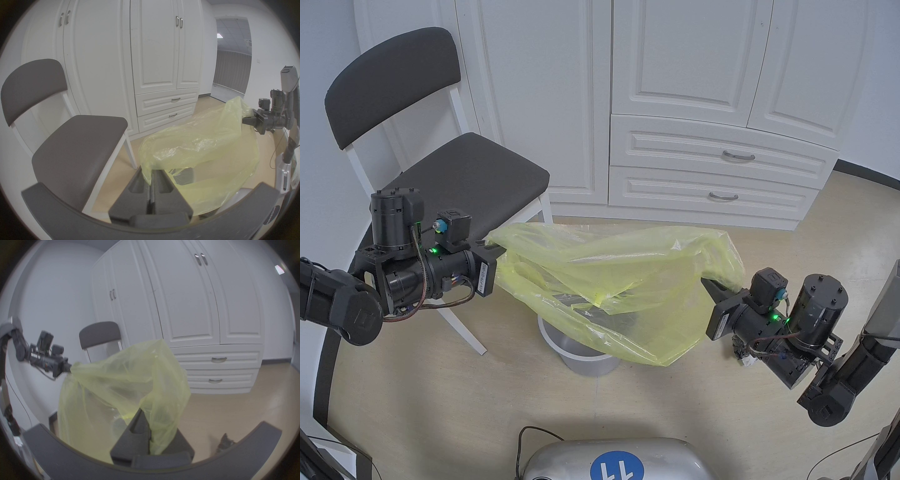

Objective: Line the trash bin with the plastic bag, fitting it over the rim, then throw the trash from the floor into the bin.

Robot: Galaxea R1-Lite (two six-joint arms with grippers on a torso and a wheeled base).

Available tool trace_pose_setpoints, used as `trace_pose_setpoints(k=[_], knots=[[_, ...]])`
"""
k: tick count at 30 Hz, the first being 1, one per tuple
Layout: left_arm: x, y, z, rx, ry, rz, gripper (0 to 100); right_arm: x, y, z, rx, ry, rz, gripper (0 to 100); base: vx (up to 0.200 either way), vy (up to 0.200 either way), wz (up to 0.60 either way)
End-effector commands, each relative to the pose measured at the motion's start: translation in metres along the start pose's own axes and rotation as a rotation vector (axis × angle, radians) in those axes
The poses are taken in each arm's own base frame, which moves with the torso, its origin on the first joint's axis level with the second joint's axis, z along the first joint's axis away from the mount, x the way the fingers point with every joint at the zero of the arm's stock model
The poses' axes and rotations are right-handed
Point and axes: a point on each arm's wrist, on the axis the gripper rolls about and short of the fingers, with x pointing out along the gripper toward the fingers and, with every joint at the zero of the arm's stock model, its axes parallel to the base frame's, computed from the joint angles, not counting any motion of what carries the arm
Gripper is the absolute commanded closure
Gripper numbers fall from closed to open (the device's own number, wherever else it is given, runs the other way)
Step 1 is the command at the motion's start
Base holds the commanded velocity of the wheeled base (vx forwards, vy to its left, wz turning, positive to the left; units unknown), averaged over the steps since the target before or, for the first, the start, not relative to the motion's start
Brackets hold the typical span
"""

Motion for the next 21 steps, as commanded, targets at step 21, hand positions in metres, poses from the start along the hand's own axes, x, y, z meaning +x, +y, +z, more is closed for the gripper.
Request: trace_pose_setpoints(k=[21], knots=[[0.003,0.037,-0.005,0.018,0.004,0.109,100,-0.008,0.007,-0.037,-0.276,0.159,-0.218,100,0.0,0.0,0.0]])
